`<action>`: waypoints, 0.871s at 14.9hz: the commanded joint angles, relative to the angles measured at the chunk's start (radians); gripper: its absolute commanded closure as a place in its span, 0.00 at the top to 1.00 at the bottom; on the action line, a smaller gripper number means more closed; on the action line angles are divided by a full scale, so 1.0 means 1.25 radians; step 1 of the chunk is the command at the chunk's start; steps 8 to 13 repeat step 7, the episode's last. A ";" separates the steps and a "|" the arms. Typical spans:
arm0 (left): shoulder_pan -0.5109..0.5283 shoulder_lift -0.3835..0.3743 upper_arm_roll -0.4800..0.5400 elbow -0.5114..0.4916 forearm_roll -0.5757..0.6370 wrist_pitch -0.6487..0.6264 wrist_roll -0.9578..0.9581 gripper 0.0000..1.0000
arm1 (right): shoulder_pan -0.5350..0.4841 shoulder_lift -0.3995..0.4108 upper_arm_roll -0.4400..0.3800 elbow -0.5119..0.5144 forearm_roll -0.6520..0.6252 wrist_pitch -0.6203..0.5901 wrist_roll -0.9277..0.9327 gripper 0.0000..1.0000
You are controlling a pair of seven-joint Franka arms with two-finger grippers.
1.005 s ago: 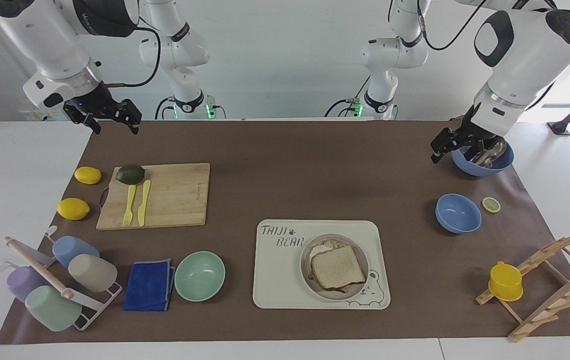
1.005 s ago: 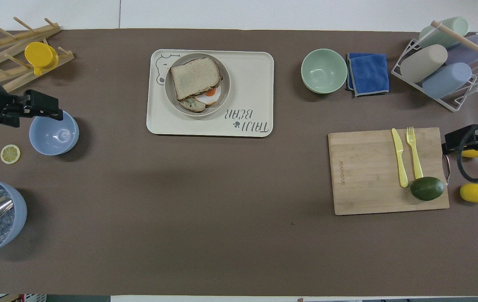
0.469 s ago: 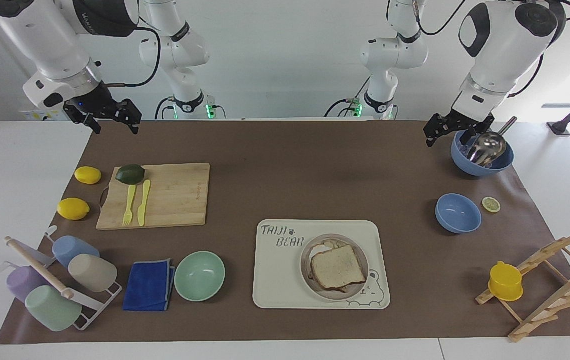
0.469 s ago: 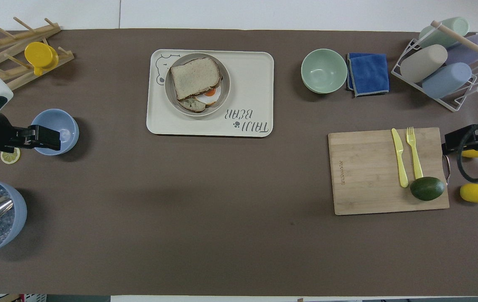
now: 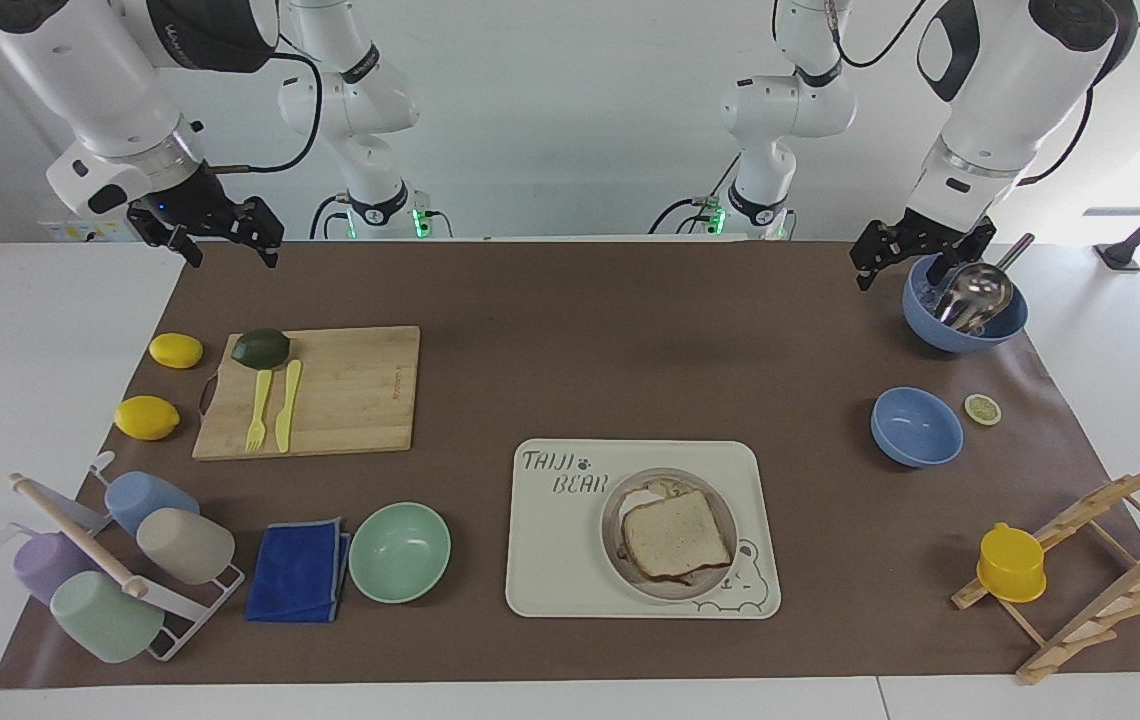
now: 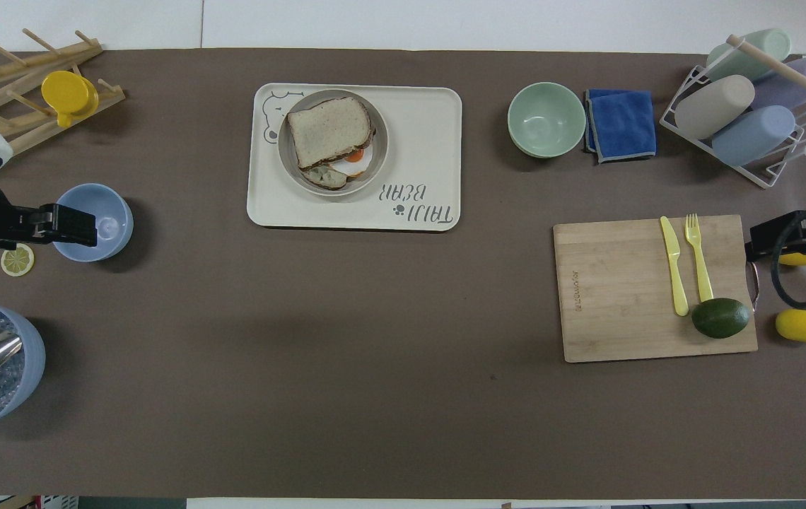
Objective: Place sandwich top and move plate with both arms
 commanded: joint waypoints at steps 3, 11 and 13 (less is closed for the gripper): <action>0.010 0.002 0.002 0.009 -0.023 -0.017 0.009 1.00 | -0.007 -0.013 0.004 -0.008 0.017 -0.005 -0.024 1.00; 0.011 0.002 0.003 0.008 -0.023 -0.018 0.011 1.00 | -0.007 -0.013 0.004 -0.008 0.017 -0.005 -0.023 1.00; 0.011 0.002 0.003 0.008 -0.023 -0.018 0.011 1.00 | -0.007 -0.013 0.004 -0.008 0.017 -0.005 -0.023 1.00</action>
